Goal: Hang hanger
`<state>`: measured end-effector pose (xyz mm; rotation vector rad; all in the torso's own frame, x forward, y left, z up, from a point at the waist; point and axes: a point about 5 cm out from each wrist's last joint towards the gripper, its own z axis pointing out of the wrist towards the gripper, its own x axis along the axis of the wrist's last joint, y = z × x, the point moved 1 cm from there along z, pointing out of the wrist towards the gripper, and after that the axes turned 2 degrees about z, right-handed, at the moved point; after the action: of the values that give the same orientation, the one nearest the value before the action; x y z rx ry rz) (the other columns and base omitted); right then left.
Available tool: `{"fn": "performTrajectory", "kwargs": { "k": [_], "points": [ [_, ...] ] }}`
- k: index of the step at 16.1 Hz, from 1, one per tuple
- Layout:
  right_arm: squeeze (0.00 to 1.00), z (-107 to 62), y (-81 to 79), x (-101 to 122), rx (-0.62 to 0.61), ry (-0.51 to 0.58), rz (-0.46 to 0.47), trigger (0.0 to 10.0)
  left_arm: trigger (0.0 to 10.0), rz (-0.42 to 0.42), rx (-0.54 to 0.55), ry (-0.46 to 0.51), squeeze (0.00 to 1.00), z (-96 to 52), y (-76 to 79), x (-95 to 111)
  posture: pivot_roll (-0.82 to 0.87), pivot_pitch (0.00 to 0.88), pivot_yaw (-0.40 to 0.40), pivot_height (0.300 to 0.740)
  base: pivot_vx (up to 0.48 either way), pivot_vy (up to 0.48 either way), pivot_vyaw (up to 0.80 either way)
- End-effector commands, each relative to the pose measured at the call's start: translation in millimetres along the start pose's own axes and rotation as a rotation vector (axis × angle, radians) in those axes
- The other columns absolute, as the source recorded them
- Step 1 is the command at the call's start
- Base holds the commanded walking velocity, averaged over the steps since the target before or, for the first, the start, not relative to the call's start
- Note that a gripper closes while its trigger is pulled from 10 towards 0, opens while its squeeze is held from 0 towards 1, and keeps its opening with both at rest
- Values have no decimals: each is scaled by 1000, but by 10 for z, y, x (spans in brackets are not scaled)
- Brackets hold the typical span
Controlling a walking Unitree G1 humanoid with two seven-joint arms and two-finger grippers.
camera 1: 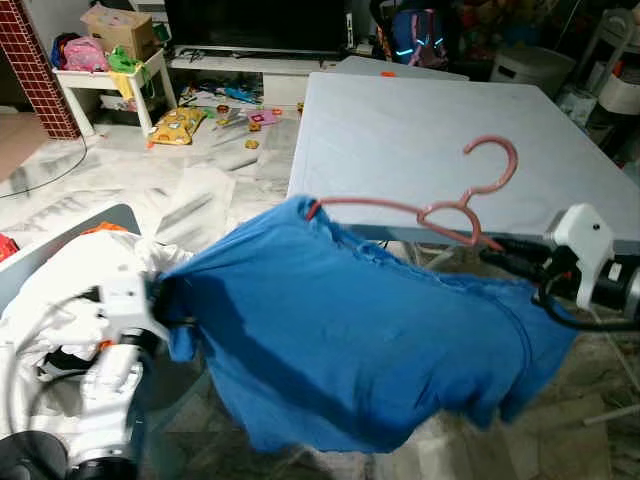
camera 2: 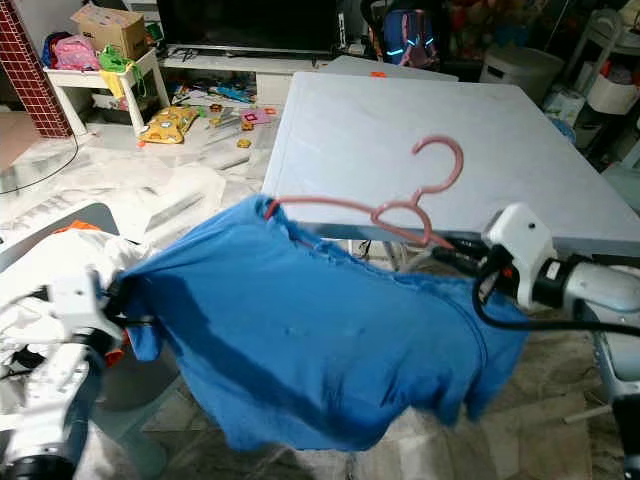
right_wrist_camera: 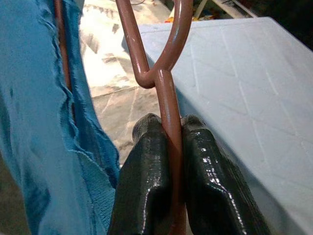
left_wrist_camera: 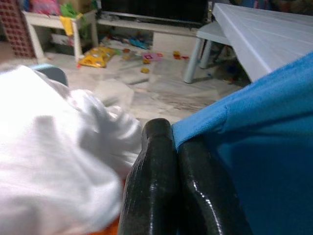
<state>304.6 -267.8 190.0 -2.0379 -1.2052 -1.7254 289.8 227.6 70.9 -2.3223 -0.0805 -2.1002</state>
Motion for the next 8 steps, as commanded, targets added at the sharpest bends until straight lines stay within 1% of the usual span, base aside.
{"fn": "performTrajectory", "kwargs": {
  "k": [1, 2, 3, 4, 5, 6, 7, 8],
  "points": [
    [0, -104, 211, 139, -136, 69, 7, 0, 0, -7, -8, -34, 0, -6, 75, -48, -177, 0, -49, 740, 0, 0, 0],
    [0, -76, 255, 172, -175, 86, 4, 0, 0, -14, -55, -46, 0, 8, 227, -74, -179, 0, -45, 740, 0, 0, 0],
    [0, -67, 297, 210, -202, 112, 20, 0, 0, -12, -96, -68, 0, 15, 352, -104, -182, 0, -42, 740, 0, 0, 0],
    [0, -65, 308, 234, -201, 122, 17, 0, 0, 8, -130, -83, 0, 21, 447, -127, -187, 0, -36, 740, 0, 0, 0],
    [0, -59, 276, 220, -170, 96, -21, 0, 0, 38, -142, -65, 0, 40, 473, -95, -188, 0, -34, 740, 0, 0, 0],
    [0, -44, 178, 189, -95, 48, -104, 0, 0, 57, -146, -16, 0, 79, 482, 9, -191, 0, -31, 740, 0, 0, 0],
    [0, -38, 34, 157, 15, 1, -196, 0, 0, 69, -152, 35, 0, 126, 487, 137, -192, 0, -30, 740, 0, 0, 0],
    [0, -36, -135, 101, 144, -68, -302, 0, 0, 87, -137, 120, 0, 193, 467, 360, -194, 0, -30, 740, 0, 0, 0]
  ]
}}
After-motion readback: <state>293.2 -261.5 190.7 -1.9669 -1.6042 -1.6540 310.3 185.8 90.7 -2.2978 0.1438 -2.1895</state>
